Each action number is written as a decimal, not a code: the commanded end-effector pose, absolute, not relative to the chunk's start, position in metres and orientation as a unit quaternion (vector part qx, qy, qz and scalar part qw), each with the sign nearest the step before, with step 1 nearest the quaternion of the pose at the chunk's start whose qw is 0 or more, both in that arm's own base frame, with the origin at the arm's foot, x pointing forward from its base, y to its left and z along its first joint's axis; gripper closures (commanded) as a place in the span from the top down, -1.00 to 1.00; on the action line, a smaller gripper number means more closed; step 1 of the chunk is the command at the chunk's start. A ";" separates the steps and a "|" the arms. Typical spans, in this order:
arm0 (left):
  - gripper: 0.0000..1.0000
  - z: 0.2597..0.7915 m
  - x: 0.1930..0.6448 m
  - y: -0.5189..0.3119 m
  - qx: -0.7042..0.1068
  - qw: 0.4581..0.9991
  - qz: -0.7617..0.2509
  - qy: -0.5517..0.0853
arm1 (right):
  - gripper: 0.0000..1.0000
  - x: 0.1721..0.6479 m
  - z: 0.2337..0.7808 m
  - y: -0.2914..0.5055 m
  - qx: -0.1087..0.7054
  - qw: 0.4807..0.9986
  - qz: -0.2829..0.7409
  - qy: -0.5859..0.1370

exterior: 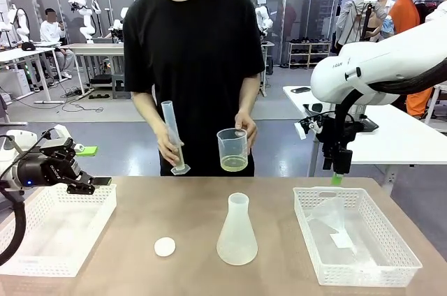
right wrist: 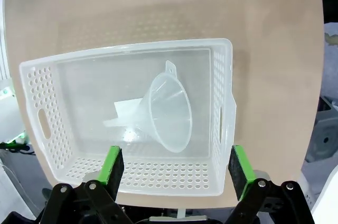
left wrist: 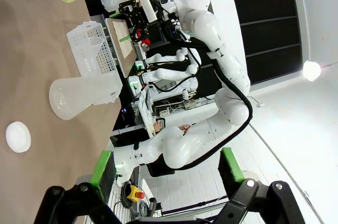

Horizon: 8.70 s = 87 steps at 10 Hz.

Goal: Prepare the solutions needed for the experiment.
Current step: Pick up the Plastic Funnel and insert it into the Big flask.

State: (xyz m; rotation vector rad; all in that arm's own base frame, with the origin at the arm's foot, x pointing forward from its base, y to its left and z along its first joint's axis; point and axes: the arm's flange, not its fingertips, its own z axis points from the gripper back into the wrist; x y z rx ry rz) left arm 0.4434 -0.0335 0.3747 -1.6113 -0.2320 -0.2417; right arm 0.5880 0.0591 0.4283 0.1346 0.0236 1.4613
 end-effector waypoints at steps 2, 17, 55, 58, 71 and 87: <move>1.00 0.375 0.443 -0.034 -0.720 0.677 -0.111 -0.104 | 1.00 0.588 0.428 0.059 0.061 0.743 0.667 0.011; 1.00 0.375 0.443 -0.034 -0.720 0.677 -0.111 -0.104 | 0.42 0.605 0.339 0.056 0.134 0.677 0.711 0.133; 1.00 0.375 0.443 -0.034 -0.720 0.677 -0.111 -0.104 | -0.89 0.379 0.570 0.192 -0.161 0.507 0.800 -0.276; 1.00 0.375 0.443 -0.034 -0.720 0.677 -0.111 -0.104 | -0.89 0.348 0.577 0.207 -0.114 0.429 0.834 -0.327; 1.00 0.375 0.443 -0.034 -0.720 0.677 -0.111 -0.104 | -0.89 0.343 0.553 0.226 -0.083 0.394 0.845 -0.351; 1.00 0.375 0.443 -0.034 -0.720 0.677 -0.111 -0.104 | -0.89 0.374 0.476 0.229 -0.044 0.413 0.847 -0.330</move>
